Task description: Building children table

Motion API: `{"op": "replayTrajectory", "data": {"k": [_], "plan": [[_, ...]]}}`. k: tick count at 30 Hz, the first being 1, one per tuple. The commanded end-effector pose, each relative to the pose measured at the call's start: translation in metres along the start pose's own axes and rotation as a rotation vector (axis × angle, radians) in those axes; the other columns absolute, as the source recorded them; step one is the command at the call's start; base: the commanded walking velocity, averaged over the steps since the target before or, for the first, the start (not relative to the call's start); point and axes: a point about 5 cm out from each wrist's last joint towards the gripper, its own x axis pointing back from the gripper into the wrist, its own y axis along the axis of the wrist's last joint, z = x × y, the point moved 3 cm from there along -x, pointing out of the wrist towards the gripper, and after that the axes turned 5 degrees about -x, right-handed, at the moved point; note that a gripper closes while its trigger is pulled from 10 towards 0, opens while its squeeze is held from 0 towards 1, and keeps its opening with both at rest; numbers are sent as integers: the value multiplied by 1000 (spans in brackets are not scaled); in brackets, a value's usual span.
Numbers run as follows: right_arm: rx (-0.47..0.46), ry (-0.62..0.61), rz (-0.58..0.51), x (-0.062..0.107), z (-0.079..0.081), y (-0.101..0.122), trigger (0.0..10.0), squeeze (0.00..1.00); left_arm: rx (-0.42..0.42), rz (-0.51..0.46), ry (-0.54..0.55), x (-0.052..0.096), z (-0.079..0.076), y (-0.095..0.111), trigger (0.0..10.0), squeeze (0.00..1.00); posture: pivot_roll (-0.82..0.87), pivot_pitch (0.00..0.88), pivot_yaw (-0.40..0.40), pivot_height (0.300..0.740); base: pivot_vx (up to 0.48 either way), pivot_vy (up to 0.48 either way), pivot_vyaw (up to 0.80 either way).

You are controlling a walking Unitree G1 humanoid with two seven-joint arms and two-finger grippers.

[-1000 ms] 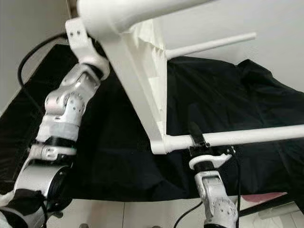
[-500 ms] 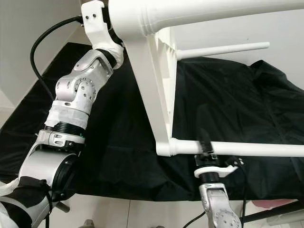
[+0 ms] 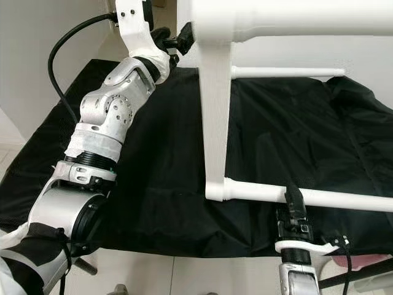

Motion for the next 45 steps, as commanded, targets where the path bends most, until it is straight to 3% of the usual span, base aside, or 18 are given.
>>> {"op": "replayTrajectory", "data": {"k": [1, 12, 19, 24, 34, 36, 37, 38, 40, 42, 43, 45], "plan": [[-22, 29, -24, 10, 5, -9, 10000, 0, -10, -8, -67, -3, -9, 2, 10000, 0, -39, 53, -9, 740, 0, 0, 0], [-21, -30, -13, 48, -4, -6, 10000, 0, -15, -7, -72, -5, -9, 3, 10000, 0, -45, 62, -1, 740, 0, 0, 0], [22, -1, -5, 50, 2, -4, 10000, 0, -15, 1, -76, -5, -9, 1, 10000, 0, -54, 62, 11, 740, 0, 0, 0], [124, 132, -39, 18, 37, 10, 10000, 0, -20, 40, -105, 0, -14, -14, 10000, 0, -55, 49, 12, 740, 0, 0, 0], [188, 170, -44, -2, 51, 17, 10000, 0, -30, 72, -100, 9, -6, -25, 10000, 0, -49, 40, 2, 740, 0, 0, 0], [223, 186, -40, -24, 59, 16, 10000, 0, -50, 106, -83, 21, 6, -37, 10000, 0, -42, 36, -8, 740, 0, 0, 0], [223, 186, -40, -24, 59, 16, 10000, 0, -50, 106, -83, 21, 6, -37, 10000, 0, -42, 36, -8, 740, 0, 0, 0], [251, 184, -45, -35, 62, 15, 10000, 0, -63, 121, -72, 29, 12, -43, 10000, 0, -33, 34, -18, 740, 0, 0, 0], [251, 184, -45, -35, 62, 15, 10000, 0, -63, 121, -72, 29, 12, -43, 10000, 0, -33, 34, -18, 740, 0, 0, 0], [305, 173, -52, -53, 68, 12, 10000, 0, -102, 146, -82, 46, 21, -52, 10000, 0, -21, 28, -30, 740, 0, 0, 0], [305, 173, -52, -53, 68, 12, 10000, 0, -102, 146, -82, 46, 21, -52, 10000, 0, -21, 28, -30, 740, 0, 0, 0], [354, 139, -53, -67, 71, 5, 10000, 0, -157, 162, -105, 60, 25, -59, 10000, 0, -15, 25, -40, 740, 0, 0, 0]]}}
